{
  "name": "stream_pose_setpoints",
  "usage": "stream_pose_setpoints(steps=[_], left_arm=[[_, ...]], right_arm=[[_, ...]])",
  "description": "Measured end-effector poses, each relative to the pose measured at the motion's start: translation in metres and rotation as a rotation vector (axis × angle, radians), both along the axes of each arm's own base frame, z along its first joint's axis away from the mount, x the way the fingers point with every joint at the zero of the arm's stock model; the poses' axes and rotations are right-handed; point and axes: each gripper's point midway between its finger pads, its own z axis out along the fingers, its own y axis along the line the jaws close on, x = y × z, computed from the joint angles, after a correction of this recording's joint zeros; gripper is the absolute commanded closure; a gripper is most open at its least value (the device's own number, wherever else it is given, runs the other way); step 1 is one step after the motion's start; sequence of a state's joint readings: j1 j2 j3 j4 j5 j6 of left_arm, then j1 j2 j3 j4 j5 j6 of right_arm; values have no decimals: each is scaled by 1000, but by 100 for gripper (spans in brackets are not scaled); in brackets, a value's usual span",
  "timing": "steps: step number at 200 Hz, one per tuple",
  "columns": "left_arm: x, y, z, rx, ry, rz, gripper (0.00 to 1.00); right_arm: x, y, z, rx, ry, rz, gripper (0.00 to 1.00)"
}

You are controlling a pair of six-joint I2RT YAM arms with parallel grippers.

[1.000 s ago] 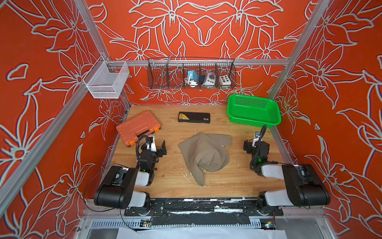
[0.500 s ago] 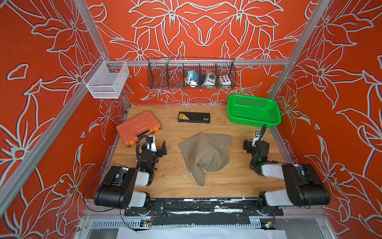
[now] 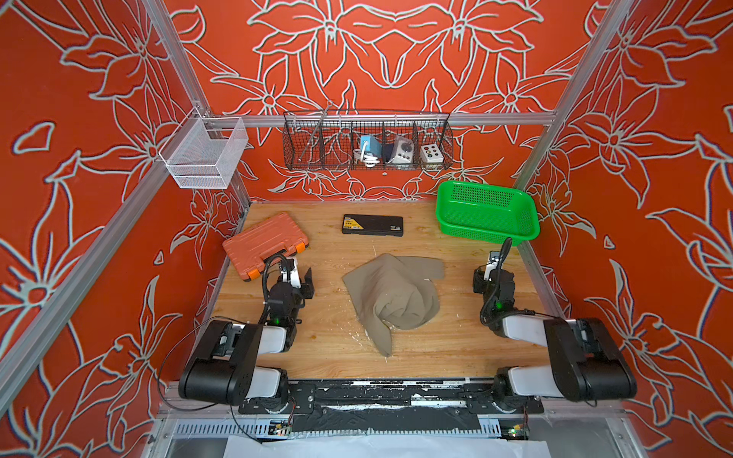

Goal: Roll up the skirts
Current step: Pick up the skirt from the center of the board.

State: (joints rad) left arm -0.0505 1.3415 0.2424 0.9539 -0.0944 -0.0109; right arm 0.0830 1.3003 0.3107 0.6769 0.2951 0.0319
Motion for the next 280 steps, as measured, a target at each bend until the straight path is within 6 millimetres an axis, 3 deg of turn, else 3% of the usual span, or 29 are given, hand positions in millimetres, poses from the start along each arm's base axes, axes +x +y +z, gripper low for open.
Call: stream_pose_setpoints(steps=[10,16,23,37,49,66,94,123,157,181,206,253,280], left_arm=[[13,-2,24,-22,-28,1,58],[21,-6,41,-31,-52,-12,50],[27,-15,63,-46,-82,-50,40],[32,-45,99,-90,-133,-166,35],[26,-72,121,-120,-161,-275,33],[12,-99,135,-158,-163,-399,31],[8,-123,136,-203,-77,-492,31],[19,-163,106,-237,85,-548,31],[38,-195,40,-240,330,-528,30],[46,-190,-13,-244,489,-440,31],[43,-180,-50,-241,598,-358,32],[50,-175,-66,-223,665,-308,32],[42,-166,-80,-209,699,-279,32]], right_arm=[[-1,0,20,23,-26,-7,75],[1,1,37,44,-57,-6,62],[3,4,58,71,-101,0,54],[5,11,97,118,-177,32,49],[5,23,116,166,-206,78,49],[5,44,119,239,-176,159,49],[-10,95,89,338,-4,329,47],[-37,143,68,396,156,501,42],[-64,156,75,453,200,585,38],[-75,162,87,484,204,631,37],[-82,169,87,505,233,663,37],[-86,178,67,521,323,682,37],[-85,179,64,523,334,683,37]])
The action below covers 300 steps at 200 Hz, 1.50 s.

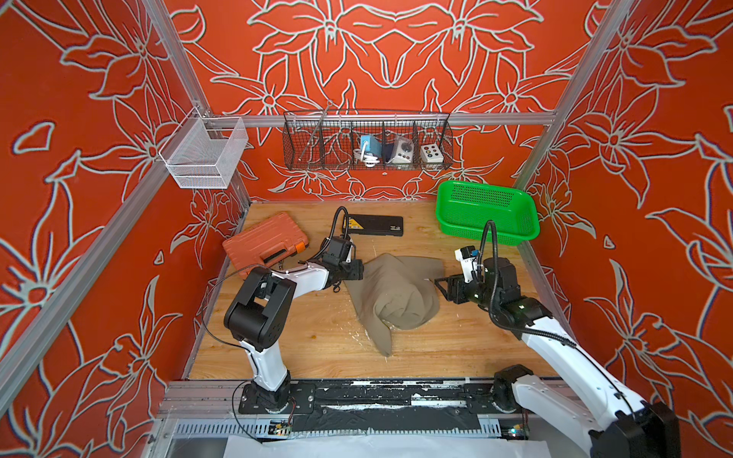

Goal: Roll up the skirts
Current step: Pick up the skirt from the center of the board.

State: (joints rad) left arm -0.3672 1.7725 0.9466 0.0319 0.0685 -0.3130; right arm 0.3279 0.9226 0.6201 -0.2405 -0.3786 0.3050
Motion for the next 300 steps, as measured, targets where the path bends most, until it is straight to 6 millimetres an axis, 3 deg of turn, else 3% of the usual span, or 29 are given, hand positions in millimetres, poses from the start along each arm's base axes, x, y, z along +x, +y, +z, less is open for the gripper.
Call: stream_pose_setpoints(steps=[32,56,109,147,159,173,211,232,247,265,300], left_arm=[[-6,14,-11,22,32,26,33],[-6,15,-12,13,30,32,42],[-10,9,-18,-33,41,11,100],[-9,3,-9,-46,45,-20,100],[-1,0,9,-57,24,-26,100],[14,-6,46,-87,-44,-38,100],[61,-24,203,-200,-355,-93,100],[67,-30,260,-239,-465,-132,100],[66,-33,275,-250,-488,-152,100],[63,-34,270,-256,-463,-166,100],[54,-42,265,-297,-417,-205,100]], right_arm=[[0,0,1,2,-2,1,37],[-1,1,3,6,-8,4,37],[-8,3,10,12,-26,18,37],[-21,13,17,6,-45,64,37],[-27,20,19,3,-42,94,37],[-33,31,20,-1,-38,142,37],[-61,77,23,-16,-34,323,34],[-77,105,10,-36,-11,418,32],[-83,122,-1,-58,0,457,31],[-83,139,-12,-83,-14,472,29],[-56,148,-10,-114,-107,386,23]])
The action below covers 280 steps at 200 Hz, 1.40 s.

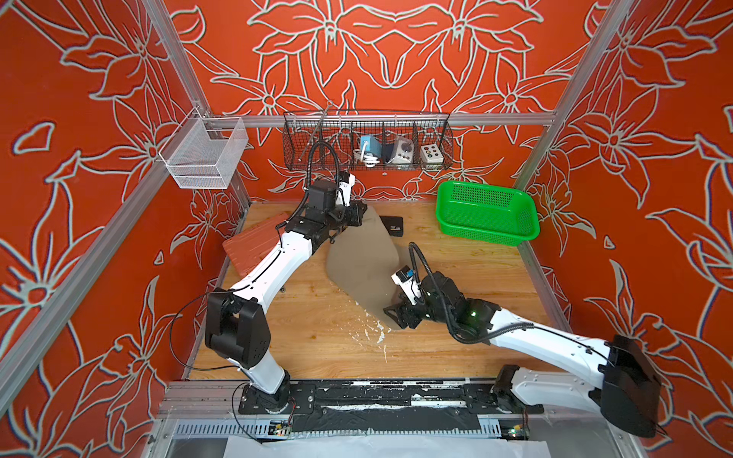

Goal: Roll up the skirts
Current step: Pick up the skirt from the center of the board, then place the skirt at the center of the board.

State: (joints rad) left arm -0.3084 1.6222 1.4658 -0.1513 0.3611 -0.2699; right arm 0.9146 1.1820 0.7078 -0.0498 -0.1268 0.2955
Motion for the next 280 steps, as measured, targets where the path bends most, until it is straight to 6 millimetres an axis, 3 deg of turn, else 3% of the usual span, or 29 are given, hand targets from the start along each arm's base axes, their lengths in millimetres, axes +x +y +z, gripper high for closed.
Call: stream_pose_setpoints(steps=[23,38,63,84,103,131,165,196,209,233,254,280], left_arm=[[-2,-3,28,-20,-36,-20,100],[-2,-4,69,-46,-112,-28,100],[-13,-3,151,-101,-299,-43,100],[-36,3,183,-126,-392,-54,100],[-55,6,182,-125,-419,-72,100],[-73,10,156,-88,-409,-106,100],[-100,22,141,-32,-439,-106,100],[-129,46,116,-9,-458,-17,100],[-126,54,104,-1,-432,18,100],[-108,53,100,-15,-393,39,100],[-97,38,126,-59,-408,4,100],[-97,-6,180,-125,-505,-103,100]], right_arm=[[27,-13,17,13,-56,-100,21],[54,-38,33,73,-66,-210,20],[102,-95,53,171,-77,-426,19],[125,-114,46,237,-20,-498,20],[142,-119,17,303,87,-525,20],[162,-111,-36,374,264,-528,20],[174,-89,-61,460,369,-472,20],[189,-77,-56,534,371,-425,21],[190,-74,-56,551,371,-412,20],[182,-75,-52,540,368,-398,21],[163,-83,-28,523,322,-387,20],[135,-94,27,529,191,-347,20]])
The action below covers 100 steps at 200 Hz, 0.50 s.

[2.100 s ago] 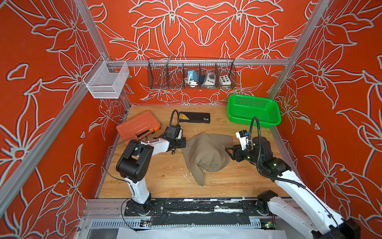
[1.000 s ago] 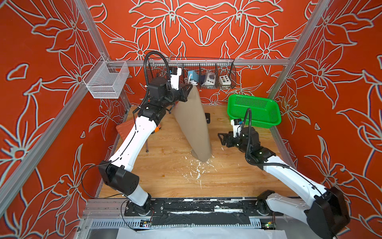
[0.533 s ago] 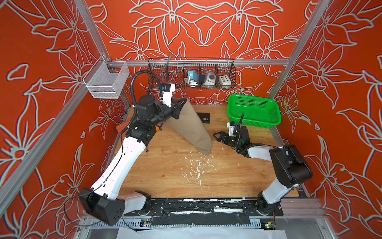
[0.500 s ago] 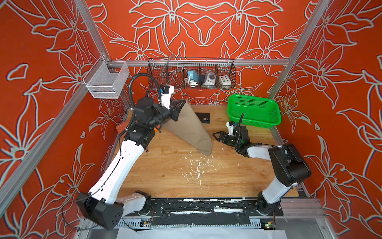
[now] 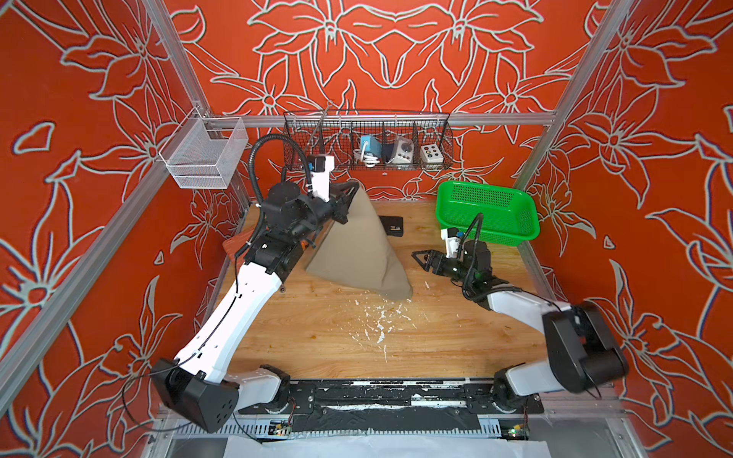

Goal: Roll up the skirts
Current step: Place the skirt at the center of the board.

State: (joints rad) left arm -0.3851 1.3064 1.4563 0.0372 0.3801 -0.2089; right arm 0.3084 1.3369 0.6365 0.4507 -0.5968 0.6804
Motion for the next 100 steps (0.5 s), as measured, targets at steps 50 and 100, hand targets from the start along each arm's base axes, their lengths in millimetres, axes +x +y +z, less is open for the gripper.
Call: stream_pose_setpoints(steps=[50,100], left_arm=[[-3,-97,-20,19,11,-192,100],[24,-215,15,8,-74,-323,100]], right_arm=[[-52,-15,52,-72,-137,1,19],[-73,-69,47,-202,-106,-204,17]])
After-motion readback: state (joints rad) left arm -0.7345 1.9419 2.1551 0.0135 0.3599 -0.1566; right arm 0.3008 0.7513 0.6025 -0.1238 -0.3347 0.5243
